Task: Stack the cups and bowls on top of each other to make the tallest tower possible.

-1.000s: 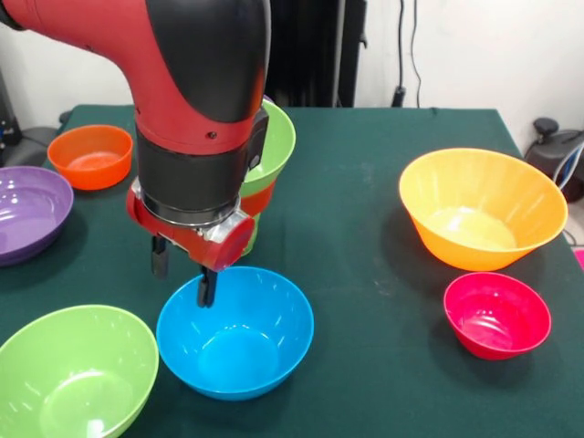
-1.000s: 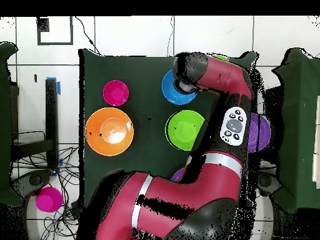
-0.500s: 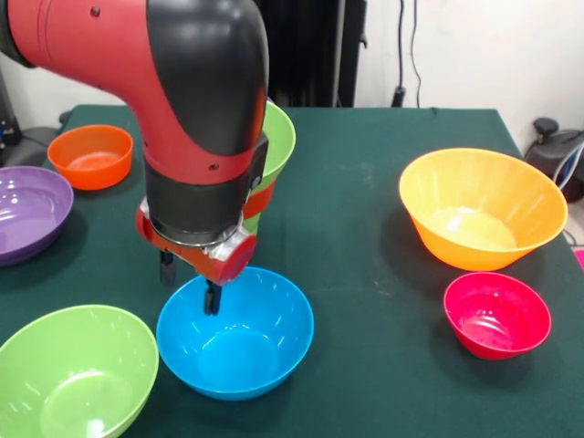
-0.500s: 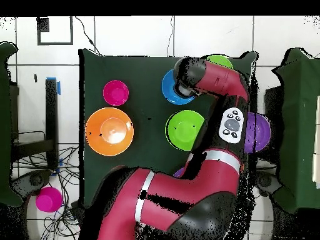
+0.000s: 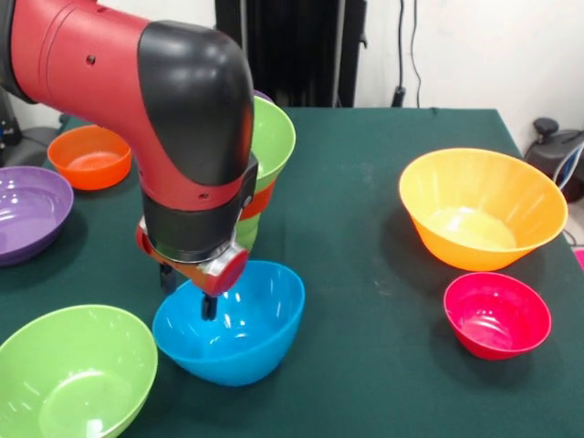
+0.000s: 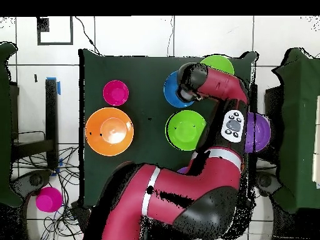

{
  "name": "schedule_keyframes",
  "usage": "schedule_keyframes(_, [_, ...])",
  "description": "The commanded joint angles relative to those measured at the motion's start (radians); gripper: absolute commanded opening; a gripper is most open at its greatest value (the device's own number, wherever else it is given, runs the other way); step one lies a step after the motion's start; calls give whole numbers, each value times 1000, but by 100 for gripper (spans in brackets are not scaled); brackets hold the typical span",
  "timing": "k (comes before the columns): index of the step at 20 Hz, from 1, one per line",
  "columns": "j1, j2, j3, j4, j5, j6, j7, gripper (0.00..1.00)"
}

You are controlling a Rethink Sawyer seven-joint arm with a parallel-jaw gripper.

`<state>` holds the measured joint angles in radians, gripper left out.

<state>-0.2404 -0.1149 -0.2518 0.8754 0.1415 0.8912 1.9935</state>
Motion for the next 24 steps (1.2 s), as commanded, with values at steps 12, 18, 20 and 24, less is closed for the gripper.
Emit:
schedule_keyframes(12, [2,35,124,8,-46,-59,-58,100])
schedule_keyframes(18, [11,40,108,-19,-46,-16,-50,100])
schedule_keyframes(20, [17,23,92,-21,-52,8,-49,100])
schedule_keyframes(24, [15,-13,63,-6,-68,35,-66,100])
